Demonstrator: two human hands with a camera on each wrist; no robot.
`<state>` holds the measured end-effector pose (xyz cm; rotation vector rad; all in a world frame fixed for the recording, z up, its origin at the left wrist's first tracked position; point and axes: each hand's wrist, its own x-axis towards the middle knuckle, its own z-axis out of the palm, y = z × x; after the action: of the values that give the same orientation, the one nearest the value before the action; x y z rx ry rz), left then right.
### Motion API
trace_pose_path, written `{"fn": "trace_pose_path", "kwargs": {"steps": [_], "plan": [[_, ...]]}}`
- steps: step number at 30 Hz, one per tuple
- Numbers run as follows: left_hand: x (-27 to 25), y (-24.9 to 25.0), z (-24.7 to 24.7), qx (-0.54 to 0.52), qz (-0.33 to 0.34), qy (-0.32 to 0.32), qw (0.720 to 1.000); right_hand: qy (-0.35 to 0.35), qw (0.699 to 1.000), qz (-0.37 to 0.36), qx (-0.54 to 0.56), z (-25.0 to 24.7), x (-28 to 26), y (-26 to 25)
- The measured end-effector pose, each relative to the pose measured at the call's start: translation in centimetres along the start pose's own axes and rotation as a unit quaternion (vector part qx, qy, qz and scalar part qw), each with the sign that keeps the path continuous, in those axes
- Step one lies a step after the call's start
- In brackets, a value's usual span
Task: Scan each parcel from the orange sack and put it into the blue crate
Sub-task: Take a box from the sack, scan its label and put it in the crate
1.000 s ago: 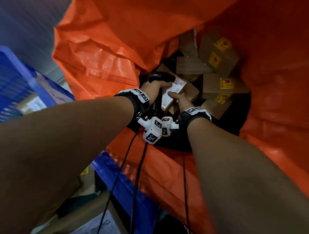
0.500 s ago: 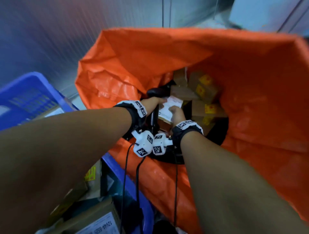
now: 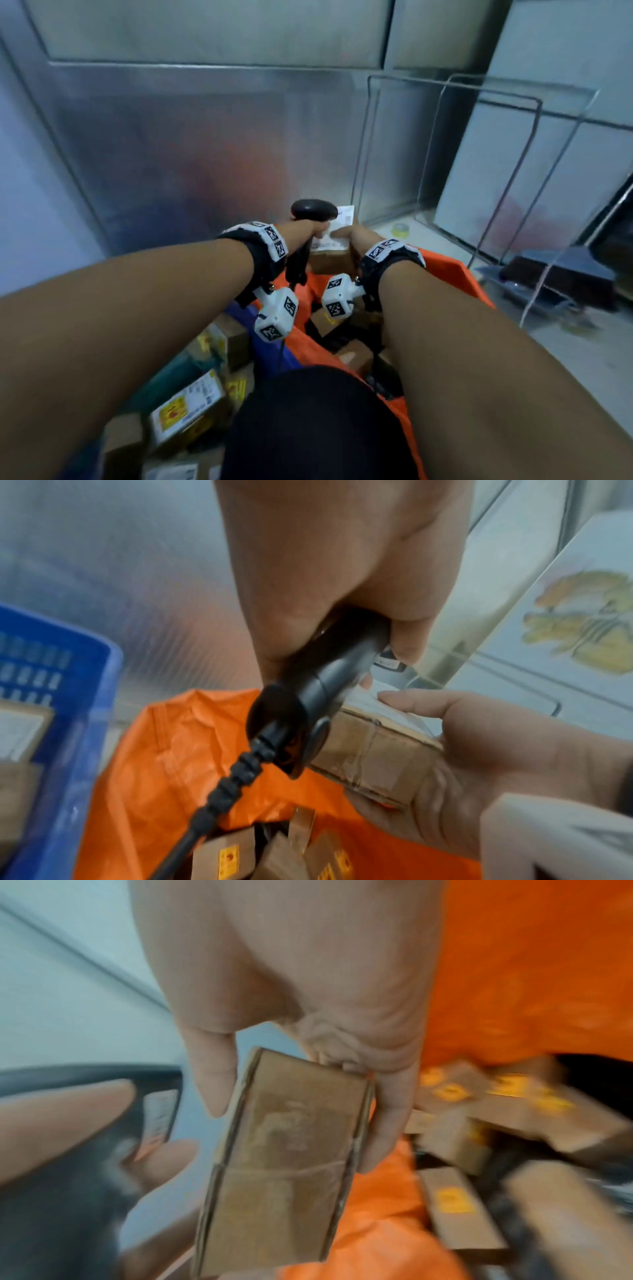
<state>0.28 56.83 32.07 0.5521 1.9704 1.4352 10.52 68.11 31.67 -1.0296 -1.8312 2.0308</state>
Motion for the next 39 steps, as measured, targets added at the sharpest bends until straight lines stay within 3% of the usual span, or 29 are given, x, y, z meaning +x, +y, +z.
{"fn": "trace_pose_path", "kwargs": {"steps": [6,12,15,20,25,29,34,39], "plan": [[-7.7,4.3,-10.7,-0.068,0.058,0.113,0.990,-0.049,0.997,-0.035,-0.058,9.8,-5.7,-7.3],[-12.0,1.4,-20.9,-0.104,0.043,0.185,0.976,-0.135,0.988,-0.042,-0.069,20.0,-9.4,-8.3],[-15.4,-0.9,-24.1,-0.110,0.034,0.226,0.967,-0.177,0.979,-0.041,-0.089,25.2,-7.6,-6.1],[-16.8,-6.2,-28.1,-0.151,0.005,0.299,0.942,-0.231,0.963,-0.025,-0.134,32.1,0.8,-0.8],[-15.6,-11.0,-28.8,-0.215,-0.034,0.321,0.922,-0.226,0.964,-0.001,-0.143,33.4,-3.9,-0.5],[-13.8,-13.6,-28.5,-0.233,-0.057,0.330,0.913,-0.213,0.969,0.018,-0.126,33.9,-3.5,1.1],[-12.0,-13.2,-28.6,-0.245,-0.052,0.321,0.913,-0.207,0.976,0.029,-0.065,34.1,-2.4,1.7],[-11.1,-12.8,-28.2,-0.236,-0.053,0.317,0.917,-0.150,0.987,0.031,-0.037,32.8,-1.5,2.3]]}}
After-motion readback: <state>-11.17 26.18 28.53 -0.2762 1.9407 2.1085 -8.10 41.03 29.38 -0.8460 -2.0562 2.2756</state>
